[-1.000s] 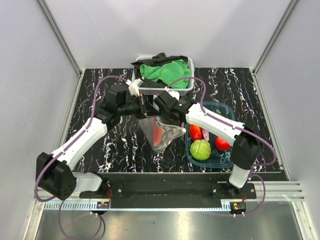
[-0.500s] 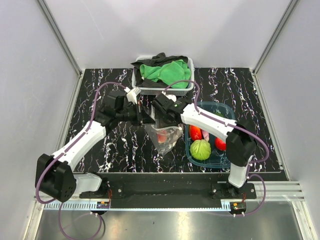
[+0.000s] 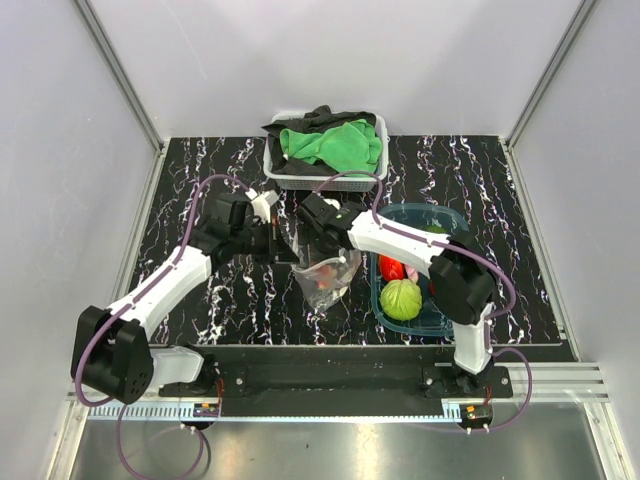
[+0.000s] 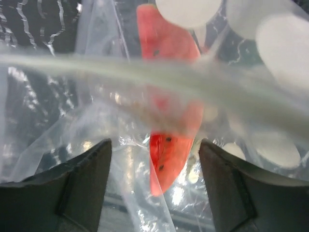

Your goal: Open the zip-top bag and remove the fake food

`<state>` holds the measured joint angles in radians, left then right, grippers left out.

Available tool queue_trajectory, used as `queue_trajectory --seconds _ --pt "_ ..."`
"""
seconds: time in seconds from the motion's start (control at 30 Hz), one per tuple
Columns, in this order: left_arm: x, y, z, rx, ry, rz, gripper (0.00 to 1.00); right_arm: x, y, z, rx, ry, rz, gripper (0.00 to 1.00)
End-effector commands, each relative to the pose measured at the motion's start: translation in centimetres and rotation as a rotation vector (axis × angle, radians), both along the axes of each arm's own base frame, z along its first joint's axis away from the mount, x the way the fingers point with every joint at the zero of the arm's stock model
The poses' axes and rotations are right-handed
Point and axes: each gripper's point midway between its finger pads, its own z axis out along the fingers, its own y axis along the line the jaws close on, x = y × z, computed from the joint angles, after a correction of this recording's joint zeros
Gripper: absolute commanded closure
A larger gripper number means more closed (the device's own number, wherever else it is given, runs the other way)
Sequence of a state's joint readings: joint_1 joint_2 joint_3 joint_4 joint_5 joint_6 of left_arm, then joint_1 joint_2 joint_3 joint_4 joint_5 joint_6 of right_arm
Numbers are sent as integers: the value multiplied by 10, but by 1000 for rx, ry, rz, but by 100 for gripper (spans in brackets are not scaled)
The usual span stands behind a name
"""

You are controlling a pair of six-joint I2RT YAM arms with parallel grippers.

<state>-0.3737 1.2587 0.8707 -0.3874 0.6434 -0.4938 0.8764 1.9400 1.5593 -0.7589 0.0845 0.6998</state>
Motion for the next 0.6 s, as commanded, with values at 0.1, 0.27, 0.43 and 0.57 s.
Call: queue_trajectory --seconds 0.1,0.27,0.43,0.57 --pt "0 -3 4 -27 -47 -21 100 6 4 -29 -50 -26 59 44" --pt "0 -4 13 -42 -59 -16 100 5 9 -6 16 -51 75 39" --pt "7 -9 35 -70 -68 -17 100 8 6 18 77 -61 60 28" --pt "8 -9 35 -58 -36 -4 95 7 5 21 99 -47 60 26"
